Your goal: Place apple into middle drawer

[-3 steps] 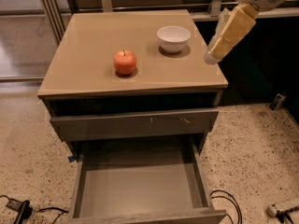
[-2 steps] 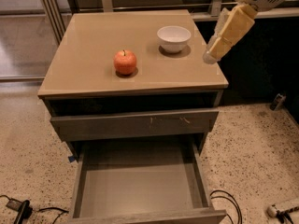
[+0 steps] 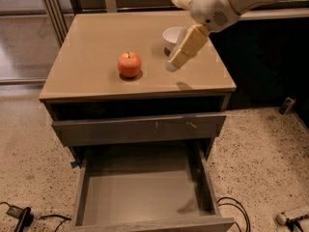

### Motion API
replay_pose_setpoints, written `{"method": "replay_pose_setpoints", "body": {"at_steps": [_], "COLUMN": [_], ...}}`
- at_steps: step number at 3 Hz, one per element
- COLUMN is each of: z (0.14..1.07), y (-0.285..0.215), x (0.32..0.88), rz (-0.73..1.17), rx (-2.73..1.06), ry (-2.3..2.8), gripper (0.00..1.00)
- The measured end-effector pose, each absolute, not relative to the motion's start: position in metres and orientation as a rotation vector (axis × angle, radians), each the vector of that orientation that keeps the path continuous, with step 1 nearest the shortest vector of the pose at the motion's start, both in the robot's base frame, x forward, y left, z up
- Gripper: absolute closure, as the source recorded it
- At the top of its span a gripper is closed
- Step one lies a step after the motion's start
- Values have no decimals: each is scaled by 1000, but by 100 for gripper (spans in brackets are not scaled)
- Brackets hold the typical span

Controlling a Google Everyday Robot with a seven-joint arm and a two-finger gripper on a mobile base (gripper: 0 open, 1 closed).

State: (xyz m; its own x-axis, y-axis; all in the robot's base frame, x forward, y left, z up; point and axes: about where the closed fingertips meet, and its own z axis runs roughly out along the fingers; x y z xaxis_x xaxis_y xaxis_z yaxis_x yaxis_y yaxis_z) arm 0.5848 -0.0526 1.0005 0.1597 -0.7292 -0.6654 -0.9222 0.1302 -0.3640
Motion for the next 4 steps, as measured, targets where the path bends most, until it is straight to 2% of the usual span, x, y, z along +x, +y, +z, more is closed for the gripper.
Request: {"method": "replay_pose_setpoints", "body": {"at_steps": [2, 4], "z": [951, 910], "y": [16, 36], "x": [648, 681], "rz": [399, 353], "rx": [-1577, -1661], "ry": [1568, 1642], "gripper": [0, 0]}}
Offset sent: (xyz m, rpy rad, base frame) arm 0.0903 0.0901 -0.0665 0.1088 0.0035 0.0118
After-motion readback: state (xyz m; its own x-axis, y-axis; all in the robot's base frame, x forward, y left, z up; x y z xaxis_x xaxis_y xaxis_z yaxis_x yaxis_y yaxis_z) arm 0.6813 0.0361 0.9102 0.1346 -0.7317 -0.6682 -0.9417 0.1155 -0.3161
